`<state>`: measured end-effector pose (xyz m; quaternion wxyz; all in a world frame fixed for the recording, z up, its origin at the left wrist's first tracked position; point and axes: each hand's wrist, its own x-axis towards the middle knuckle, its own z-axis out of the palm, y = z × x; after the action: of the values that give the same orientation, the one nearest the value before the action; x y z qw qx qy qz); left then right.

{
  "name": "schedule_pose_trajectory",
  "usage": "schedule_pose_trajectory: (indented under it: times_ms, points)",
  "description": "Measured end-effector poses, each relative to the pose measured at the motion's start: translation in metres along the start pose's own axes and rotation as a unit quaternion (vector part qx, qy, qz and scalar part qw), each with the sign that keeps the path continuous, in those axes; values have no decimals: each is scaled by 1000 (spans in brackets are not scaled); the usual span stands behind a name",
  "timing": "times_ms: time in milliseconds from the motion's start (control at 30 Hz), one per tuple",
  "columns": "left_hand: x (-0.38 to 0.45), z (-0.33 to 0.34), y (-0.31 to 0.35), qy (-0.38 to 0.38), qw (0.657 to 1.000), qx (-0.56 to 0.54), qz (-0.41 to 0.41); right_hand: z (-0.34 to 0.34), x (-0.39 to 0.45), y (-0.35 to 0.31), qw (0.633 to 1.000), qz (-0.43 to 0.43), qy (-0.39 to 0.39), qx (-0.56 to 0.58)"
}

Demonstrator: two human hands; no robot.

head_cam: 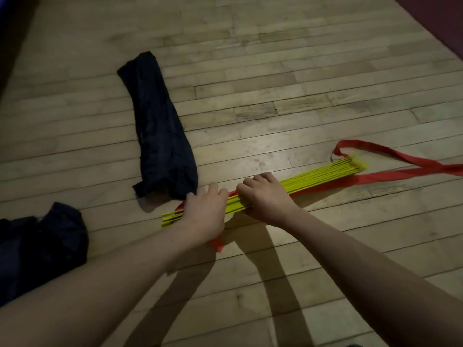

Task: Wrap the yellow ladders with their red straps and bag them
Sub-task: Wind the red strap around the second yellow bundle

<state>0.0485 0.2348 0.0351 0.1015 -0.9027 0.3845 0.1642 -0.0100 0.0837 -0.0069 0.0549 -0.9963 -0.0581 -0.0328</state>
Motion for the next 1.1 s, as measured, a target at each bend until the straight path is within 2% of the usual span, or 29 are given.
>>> schedule_pose_trajectory:
  times_ms: [133,400,567,700,867,1000,1067,1100]
  points:
    - [-27,-6,-39,-6,1000,18,16,-9,18,-37,998,9,-59,26]
    - [-72,17,-79,13,1000,8,18,-3,10,-43,984,57,-161,-46]
    - [-56,27,-65,31,997,72,12,9,14,-57,983,21,-178,-46]
    - [-39,44,-55,-4,1000,16,-20,21,22,-83,984,-24,-177,-18]
    - [-36,68,-68,-13,997,-54,-43,28,12,-73,989,10,-148,22]
    - [-36,80,-80,-9,991,-123,-56,25,-17,-50,993,105,-34,32]
    - [-34,82,-85,-10,988,-141,-56,27,-33,-42,994,104,28,11]
    - [-32,81,-86,-12,988,-143,-56,30,-43,-40,996,86,25,-2]
